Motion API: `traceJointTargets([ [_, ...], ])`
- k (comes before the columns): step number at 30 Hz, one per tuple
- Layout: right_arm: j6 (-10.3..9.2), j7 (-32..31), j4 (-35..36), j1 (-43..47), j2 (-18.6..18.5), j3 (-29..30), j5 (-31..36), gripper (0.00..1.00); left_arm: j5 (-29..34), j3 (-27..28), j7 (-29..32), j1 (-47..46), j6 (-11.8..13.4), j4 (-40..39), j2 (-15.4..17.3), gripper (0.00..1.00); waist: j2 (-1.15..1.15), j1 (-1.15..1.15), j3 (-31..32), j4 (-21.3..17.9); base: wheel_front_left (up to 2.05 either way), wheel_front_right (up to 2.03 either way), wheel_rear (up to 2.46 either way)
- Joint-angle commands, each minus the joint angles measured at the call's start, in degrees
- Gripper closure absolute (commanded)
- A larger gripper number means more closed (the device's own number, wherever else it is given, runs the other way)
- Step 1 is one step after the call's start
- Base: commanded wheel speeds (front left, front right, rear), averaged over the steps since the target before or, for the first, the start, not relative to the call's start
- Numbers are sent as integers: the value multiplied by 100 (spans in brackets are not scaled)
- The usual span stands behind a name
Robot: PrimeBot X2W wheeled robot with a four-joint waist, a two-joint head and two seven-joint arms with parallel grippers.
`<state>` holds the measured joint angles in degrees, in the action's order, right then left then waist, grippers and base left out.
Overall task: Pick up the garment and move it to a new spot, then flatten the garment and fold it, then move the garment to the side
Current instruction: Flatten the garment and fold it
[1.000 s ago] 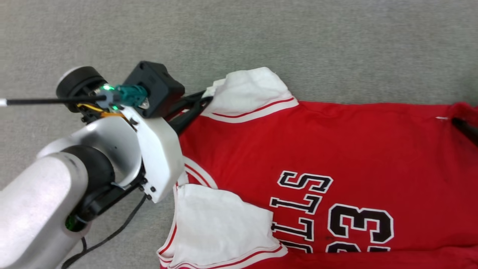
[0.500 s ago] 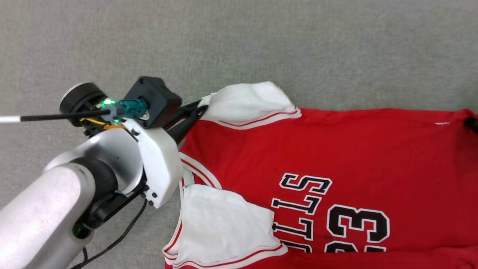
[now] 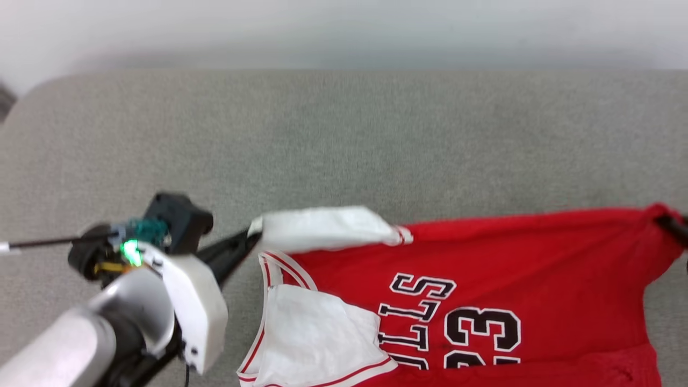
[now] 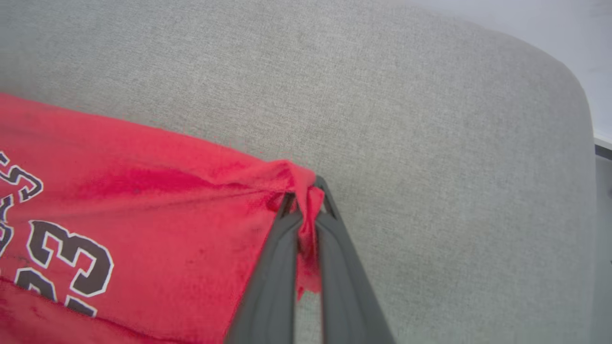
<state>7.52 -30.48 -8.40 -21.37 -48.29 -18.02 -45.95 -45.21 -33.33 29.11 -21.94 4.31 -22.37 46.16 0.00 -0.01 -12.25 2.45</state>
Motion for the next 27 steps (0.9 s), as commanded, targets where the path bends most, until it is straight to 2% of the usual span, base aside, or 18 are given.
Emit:
traceJointTargets([
  [1, -6, 37, 33, 172, 53, 48, -34, 100, -20, -3, -26, 134, 40, -37, 17, 100, 0, 1, 210, -8, 0, 0, 0],
  [7, -6, 97, 430, 1420, 241, 450, 57, 100, -254, -147, -45, 936, 232, -212, 166, 100, 0, 1, 425, 72, 0, 0, 0],
  [13, -6, -2, 747, 2253, 445, 502, 137, 100, -392, -364, -23, 1594, 368, -171, 295, 100, 0, 1, 513, 89, 0, 0, 0],
  [20, -6, -74, 695, 2601, 487, 361, 321, 100, -487, -633, 17, 1927, 281, 144, 206, 100, 0, 1, 502, 105, 0, 0, 0],
  [27, -6, 33, 582, 2588, 364, 108, 465, 100, -252, -859, 10, 1784, 148, 553, 67, 100, 0, 1, 355, 99, 0, 0, 0],
])
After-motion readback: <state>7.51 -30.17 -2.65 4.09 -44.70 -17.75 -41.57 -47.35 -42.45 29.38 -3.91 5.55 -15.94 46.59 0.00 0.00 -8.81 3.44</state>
